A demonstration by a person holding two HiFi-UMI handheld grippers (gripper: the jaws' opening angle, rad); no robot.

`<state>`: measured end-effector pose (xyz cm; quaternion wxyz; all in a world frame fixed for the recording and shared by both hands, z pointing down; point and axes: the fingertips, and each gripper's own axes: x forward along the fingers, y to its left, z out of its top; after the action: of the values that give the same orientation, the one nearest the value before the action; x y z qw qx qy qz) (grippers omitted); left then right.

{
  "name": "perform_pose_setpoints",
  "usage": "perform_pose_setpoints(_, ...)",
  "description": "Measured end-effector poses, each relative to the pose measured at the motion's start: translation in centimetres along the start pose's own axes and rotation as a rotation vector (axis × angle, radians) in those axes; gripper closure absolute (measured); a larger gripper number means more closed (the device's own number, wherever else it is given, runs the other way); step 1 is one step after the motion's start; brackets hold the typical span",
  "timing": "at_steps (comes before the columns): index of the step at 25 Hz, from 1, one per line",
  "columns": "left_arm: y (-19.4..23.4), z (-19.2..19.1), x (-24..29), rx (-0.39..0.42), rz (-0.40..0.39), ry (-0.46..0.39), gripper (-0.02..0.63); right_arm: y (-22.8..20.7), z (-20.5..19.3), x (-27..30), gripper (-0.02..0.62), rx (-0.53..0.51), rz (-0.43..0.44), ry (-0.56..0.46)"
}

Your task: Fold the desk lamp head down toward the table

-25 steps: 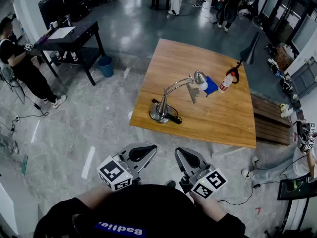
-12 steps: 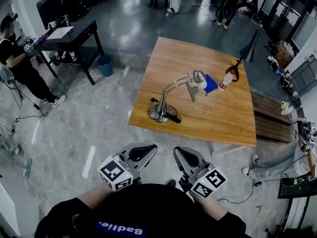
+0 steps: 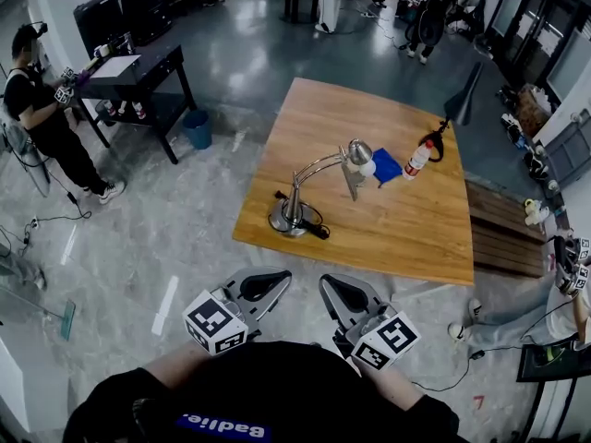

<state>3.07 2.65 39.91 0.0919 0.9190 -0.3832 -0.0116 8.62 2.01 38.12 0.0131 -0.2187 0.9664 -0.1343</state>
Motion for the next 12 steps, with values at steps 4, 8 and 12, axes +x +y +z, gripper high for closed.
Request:
perform_pose_setpoints(4,0.0,-0.3,1.9,0.015,0.042,0.011,0.597,-1.7,0.6,-1.0,0.589,-0.044,0.025,0.007)
perform_pose_setpoints(8,0.4,-1.1,3.8,0.004,0.091,0.018,0.597,-3.8,1.1,-1.6,0.589,-0.074,0.043,0.006)
perform_pose_setpoints(12,1.6,-1.9,5.2,-0.01,0.099,0.03,0.598,-5.6,0.8,-0.7,0.589,-0.082,0.043,0.025)
